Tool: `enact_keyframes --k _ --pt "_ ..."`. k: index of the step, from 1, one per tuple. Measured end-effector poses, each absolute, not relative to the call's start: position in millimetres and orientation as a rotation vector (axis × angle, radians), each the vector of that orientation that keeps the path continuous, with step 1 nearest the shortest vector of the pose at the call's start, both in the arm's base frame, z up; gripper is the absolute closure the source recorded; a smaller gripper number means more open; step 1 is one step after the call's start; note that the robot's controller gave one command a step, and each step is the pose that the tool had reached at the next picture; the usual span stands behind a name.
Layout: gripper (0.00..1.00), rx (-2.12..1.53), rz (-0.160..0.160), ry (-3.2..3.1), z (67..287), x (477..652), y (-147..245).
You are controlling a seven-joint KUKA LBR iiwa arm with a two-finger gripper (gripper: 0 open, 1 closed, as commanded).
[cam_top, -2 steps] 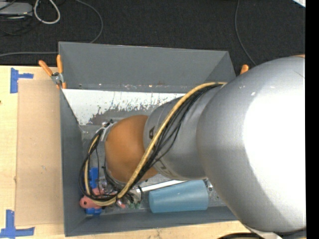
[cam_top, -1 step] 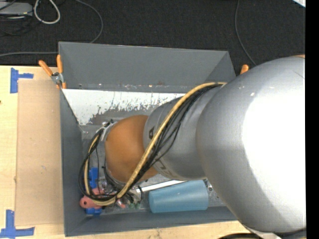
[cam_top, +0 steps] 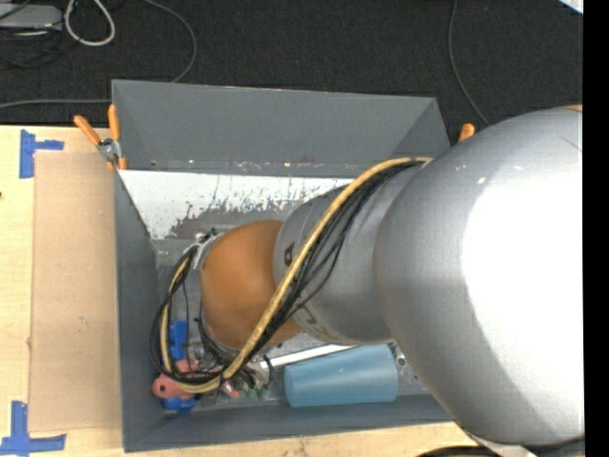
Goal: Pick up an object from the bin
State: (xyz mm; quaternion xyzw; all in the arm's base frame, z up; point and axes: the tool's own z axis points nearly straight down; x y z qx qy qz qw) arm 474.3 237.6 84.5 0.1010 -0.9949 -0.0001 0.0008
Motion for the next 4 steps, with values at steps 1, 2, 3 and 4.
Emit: enact_keyframes --k 1,2,3,4 --pt "1.0 0.323 0.0 -3.122 202.4 483.1 224.3" --pt "1.0 0.325 0.0 -3.122 202.5 483.0 224.5" --pt "1.0 0.307 -0.002 -3.125 192.0 487.4 221.2" --pt "1.0 0.123 -0.004 -3.142 69.6 478.3 233.9"
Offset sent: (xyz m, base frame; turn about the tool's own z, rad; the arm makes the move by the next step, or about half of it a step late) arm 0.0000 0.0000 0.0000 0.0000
